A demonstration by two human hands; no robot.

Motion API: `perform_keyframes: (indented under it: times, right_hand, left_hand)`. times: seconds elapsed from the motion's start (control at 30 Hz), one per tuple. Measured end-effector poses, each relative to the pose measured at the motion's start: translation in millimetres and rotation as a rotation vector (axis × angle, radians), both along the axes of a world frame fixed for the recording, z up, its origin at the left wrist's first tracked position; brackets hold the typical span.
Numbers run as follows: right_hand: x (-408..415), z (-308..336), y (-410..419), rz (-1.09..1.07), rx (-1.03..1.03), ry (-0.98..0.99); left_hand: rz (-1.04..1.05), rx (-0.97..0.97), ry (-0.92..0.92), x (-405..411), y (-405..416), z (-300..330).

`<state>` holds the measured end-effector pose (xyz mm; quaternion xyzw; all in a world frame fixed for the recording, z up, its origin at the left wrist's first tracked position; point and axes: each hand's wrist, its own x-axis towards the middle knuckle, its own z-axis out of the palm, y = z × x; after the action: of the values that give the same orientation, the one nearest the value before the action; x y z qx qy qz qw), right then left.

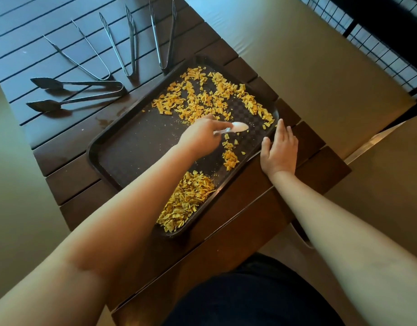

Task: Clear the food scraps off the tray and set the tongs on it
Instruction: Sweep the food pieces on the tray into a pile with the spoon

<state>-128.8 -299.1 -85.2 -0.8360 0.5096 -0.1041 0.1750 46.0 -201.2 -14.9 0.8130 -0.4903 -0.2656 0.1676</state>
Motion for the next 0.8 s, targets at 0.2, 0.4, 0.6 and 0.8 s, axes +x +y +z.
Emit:
perform_keyframes:
  times: [0.2, 0.4, 0.6, 0.8]
  right_hand:
    - [1, 3, 0, 0.000, -0.002, 0.021]
    - [1, 3, 0, 0.006, -0.011, 0.008]
    - [1, 1, 0, 0.006, -0.007, 0.012]
    - [0, 3, 0, 0.008, -0.004, -0.011]
  left_hand:
    - [-0.069, 0.039, -0.023, -14, -16, 0]
    - [-0.112, 0.136, 0.015, 1, 23, 11]
    - [-0.050, 0.090, -0.010, 15, 42, 10]
    - [0.026, -0.021, 0.017, -2, 0, 1]
